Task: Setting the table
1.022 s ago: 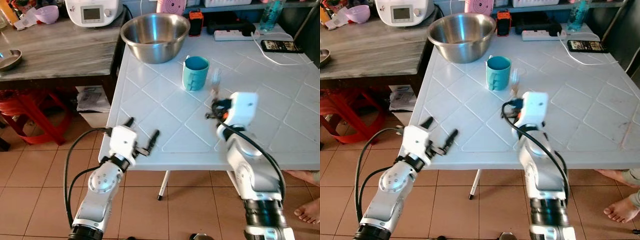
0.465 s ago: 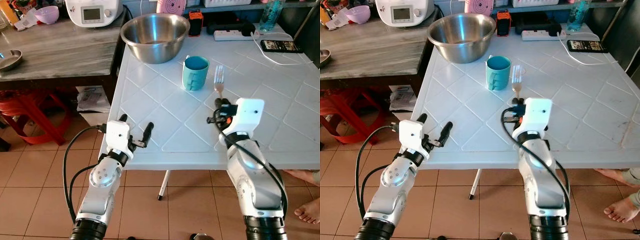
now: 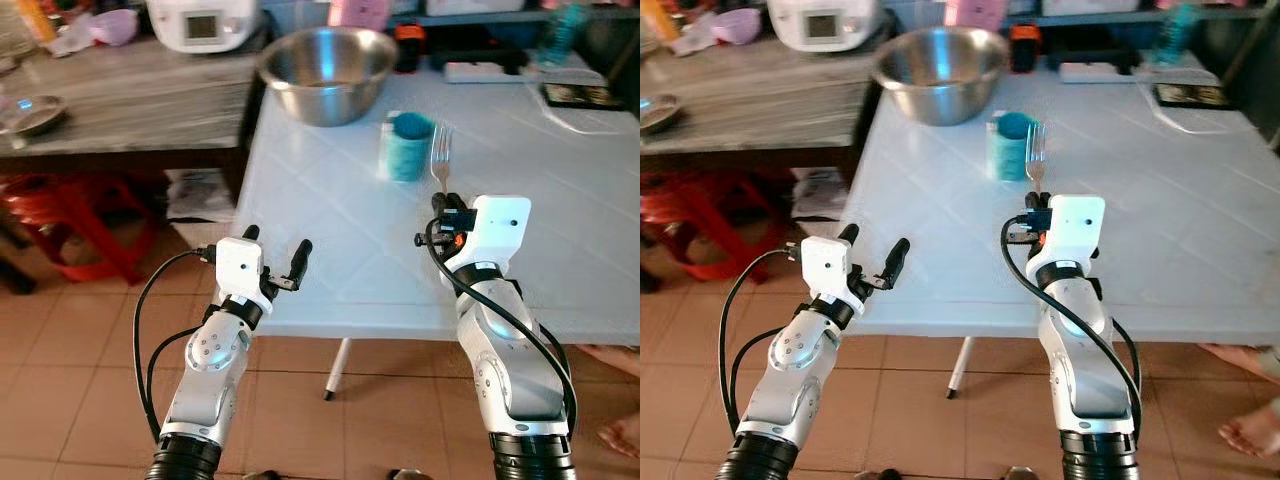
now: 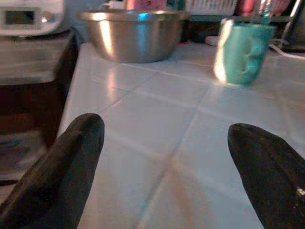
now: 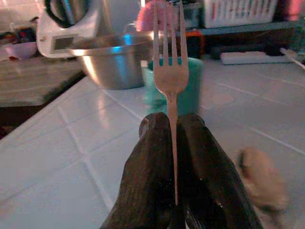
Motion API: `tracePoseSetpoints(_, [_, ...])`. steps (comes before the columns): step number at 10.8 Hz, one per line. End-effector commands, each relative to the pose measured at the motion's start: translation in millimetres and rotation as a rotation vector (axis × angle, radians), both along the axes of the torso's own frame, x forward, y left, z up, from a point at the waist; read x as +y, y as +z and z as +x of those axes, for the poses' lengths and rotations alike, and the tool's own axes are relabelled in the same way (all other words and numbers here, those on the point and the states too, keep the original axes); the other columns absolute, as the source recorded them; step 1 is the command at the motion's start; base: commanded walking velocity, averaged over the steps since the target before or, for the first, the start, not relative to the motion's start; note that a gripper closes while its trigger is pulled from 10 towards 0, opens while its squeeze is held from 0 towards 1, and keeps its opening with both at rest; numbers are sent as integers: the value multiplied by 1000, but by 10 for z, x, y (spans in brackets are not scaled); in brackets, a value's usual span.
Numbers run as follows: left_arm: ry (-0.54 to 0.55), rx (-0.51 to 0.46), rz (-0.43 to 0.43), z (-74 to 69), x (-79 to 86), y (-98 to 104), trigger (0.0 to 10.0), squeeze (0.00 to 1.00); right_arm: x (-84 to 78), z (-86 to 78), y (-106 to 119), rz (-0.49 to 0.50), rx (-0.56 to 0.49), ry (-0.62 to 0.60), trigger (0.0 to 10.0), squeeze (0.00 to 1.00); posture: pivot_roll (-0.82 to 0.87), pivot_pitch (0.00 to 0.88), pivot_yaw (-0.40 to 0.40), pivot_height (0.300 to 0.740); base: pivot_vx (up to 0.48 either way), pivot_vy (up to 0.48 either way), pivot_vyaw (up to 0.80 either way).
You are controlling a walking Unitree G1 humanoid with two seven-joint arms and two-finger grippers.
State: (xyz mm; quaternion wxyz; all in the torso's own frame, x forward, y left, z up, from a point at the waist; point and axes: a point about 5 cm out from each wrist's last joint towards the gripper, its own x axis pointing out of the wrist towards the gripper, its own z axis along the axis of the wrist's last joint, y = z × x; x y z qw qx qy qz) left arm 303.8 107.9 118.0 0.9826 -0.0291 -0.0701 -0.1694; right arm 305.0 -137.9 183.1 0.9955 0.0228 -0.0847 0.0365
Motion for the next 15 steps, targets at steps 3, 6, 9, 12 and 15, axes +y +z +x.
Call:
tracePoseSetpoints(3, [15,8,9,19,32,-9,10000,0,62,-13,7,2,-18,10,10000,0,-193,117,93,740,0,334,0])
tracePoseSetpoints(6, [-3,17,2,11,-77,-37,10000,0,58,-28,-16,-1,-18,14,10000,0,-191,118,86,740,0,347,0])
tracePoseSetpoints(9, [8,12,9,17,-51,-37,10000,0,56,-22,-13,-15,-28,16,10000,0,-184,112,87,740,0,369,0])
tracePoseSetpoints(12, [6,1,21,38,-36,-13,10000,0,-48,19,10,-71,-50,4,10000,0,-183,109,105,740,0,444,0])
tracePoseSetpoints(15, [-7,-1,39,43,-44,-5,10000,0,-185,61,-12,-137,-40,5,10000,0,-178,121,139,740,0,476,0])
